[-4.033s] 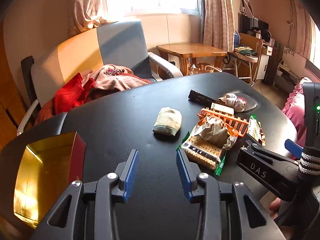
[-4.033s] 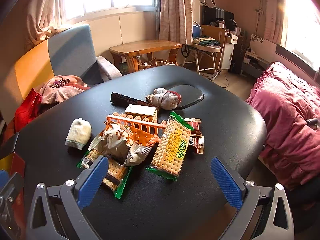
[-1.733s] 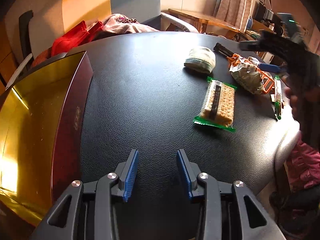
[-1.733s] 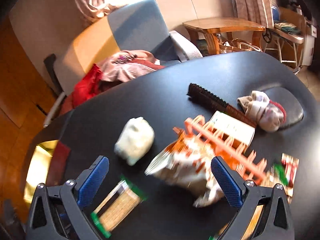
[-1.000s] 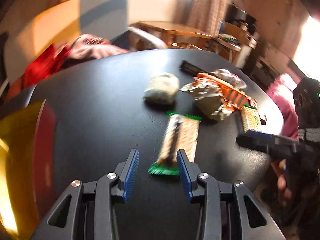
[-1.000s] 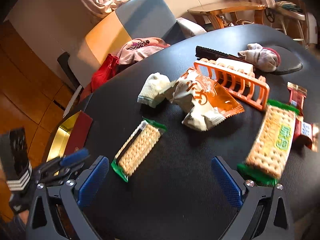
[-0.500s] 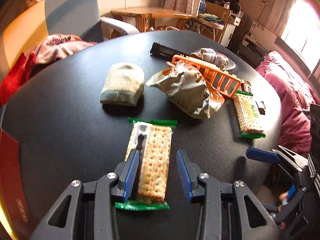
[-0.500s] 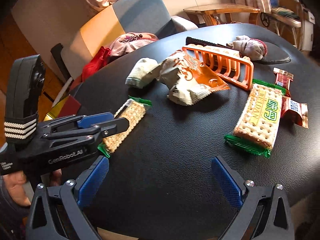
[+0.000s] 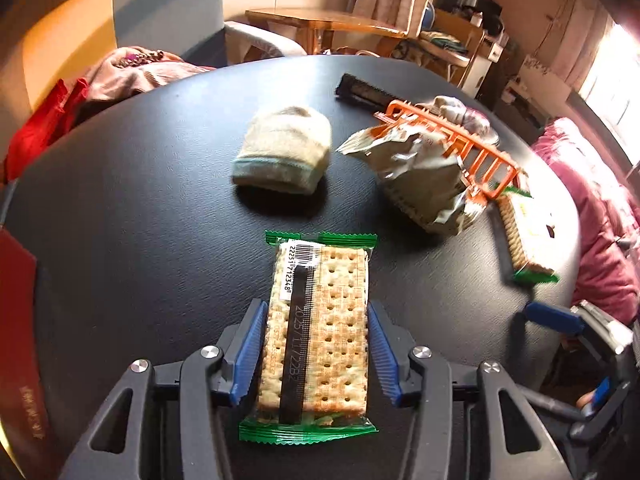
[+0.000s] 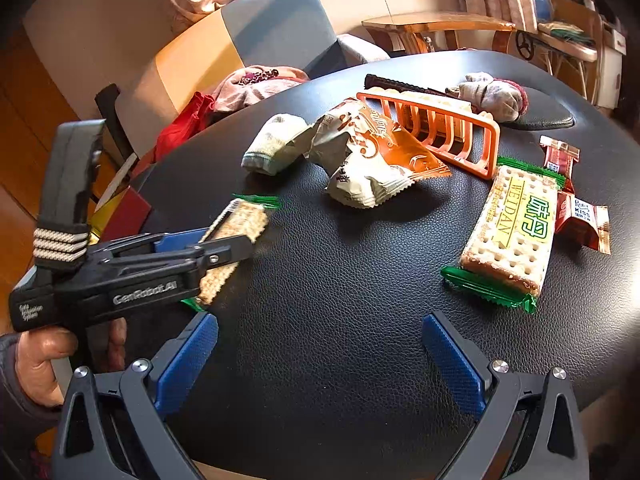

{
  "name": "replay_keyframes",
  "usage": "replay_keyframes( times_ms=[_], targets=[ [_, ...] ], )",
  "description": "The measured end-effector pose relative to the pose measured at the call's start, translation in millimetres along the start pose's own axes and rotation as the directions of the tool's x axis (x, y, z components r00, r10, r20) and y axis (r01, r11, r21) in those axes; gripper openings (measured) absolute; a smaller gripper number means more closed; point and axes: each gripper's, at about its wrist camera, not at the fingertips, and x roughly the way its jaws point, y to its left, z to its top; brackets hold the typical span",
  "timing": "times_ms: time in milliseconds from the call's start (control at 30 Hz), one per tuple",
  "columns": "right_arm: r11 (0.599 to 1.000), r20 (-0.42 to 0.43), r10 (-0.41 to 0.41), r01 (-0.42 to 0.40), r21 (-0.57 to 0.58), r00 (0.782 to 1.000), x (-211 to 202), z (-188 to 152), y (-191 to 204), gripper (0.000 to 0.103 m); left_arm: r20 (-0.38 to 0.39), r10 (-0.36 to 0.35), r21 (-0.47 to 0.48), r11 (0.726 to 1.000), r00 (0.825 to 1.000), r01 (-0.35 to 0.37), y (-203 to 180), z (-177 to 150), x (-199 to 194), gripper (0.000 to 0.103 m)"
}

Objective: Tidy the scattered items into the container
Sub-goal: 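Grasp the green-wrapped cracker pack with the left gripper, then lift the cracker pack with the left gripper while the right gripper grasps the orange snack bag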

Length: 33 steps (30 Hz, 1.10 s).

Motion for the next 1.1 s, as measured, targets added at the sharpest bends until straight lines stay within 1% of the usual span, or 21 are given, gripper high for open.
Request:
replay_keyframes(
  times_ms=[167, 233, 500, 633, 700, 767, 800, 833, 933, 1033, 1100],
  targets=[
    [1.0, 0.011, -0.004, 0.004, -0.003, 1.0, -3.5, 2.9, 2.2, 0.103, 0.003, -0.003, -0.044, 0.999, 1.0, 0.003, 11.7, -11.5, -8.9, 0.051],
    [1.0, 0.027, -0.007, 0.008, -0.019, 1.0, -6.7, 8.2, 5.1, 0.103, 0.0, 0.007, -0.052, 0.999, 1.0, -0.007, 14.7, -18.2, -13.1, 0.051],
    [0.993, 0.108, -0.086, 0.094, -0.073, 0.99, -2.0, 60.0, 11.7, 0.102, 0.012, 0.037, -0.119, 0.992, 0.999, -0.035, 28.6, -51.8, -34.6, 0.052],
    [0.987, 0.08, -0.116, 0.124, -0.105, 0.99, 21.5, 97.5, 8.2, 0.1, 0.026, 0.018, -0.162, 0.987, 0.999, -0.013, 38.3, -64.3, -43.6, 0.054],
    [0.98, 0.064, -0.144, 0.151, -0.126, 0.987, 33.7, 110.8, 9.3, 0.1, 0.033, 0.005, -0.179, 0.984, 0.999, 0.001, 41.3, -68.1, -45.8, 0.054],
    [0.977, 0.042, -0.154, 0.159, -0.14, 0.987, 45.7, 121.4, 8.1, 0.098, 0.038, -0.001, -0.185, 0.983, 0.999, 0.008, 41.5, -68.7, -45.8, 0.054],
    [0.976, 0.032, -0.159, 0.162, -0.146, 0.987, 51.6, 126.7, 7.5, 0.094, 0.039, 0.001, -0.182, 0.983, 0.999, 0.006, 41.0, -68.8, -45.6, 0.054],
    [0.976, 0.012, -0.152, 0.152, -0.153, 0.988, 58.6, 130.3, 6.7, 0.084, 0.039, 0.003, -0.179, 0.984, 0.999, 0.004, 40.4, -68.9, -45.5, 0.055],
    [0.974, -0.018, -0.156, 0.151, -0.169, 0.988, 69.9, 132.7, 6.0, 0.075, 0.041, 0.017, -0.162, 0.987, 0.999, -0.01, 36.4, -69.1, -43.4, 0.056],
    [0.967, -0.019, -0.159, 0.151, -0.204, 0.987, 68.7, 128.0, 10.9, 0.07, 0.045, 0.028, -0.151, 0.988, 0.999, -0.021, 33.5, -69.7, -42.4, 0.057],
    [0.965, -0.022, -0.145, 0.136, -0.224, 0.989, 65.7, 120.9, 14.6, 0.068, 0.046, 0.034, -0.151, 0.988, 0.998, -0.027, 32.2, -70.1, -42.3, 0.057]
  ],
)
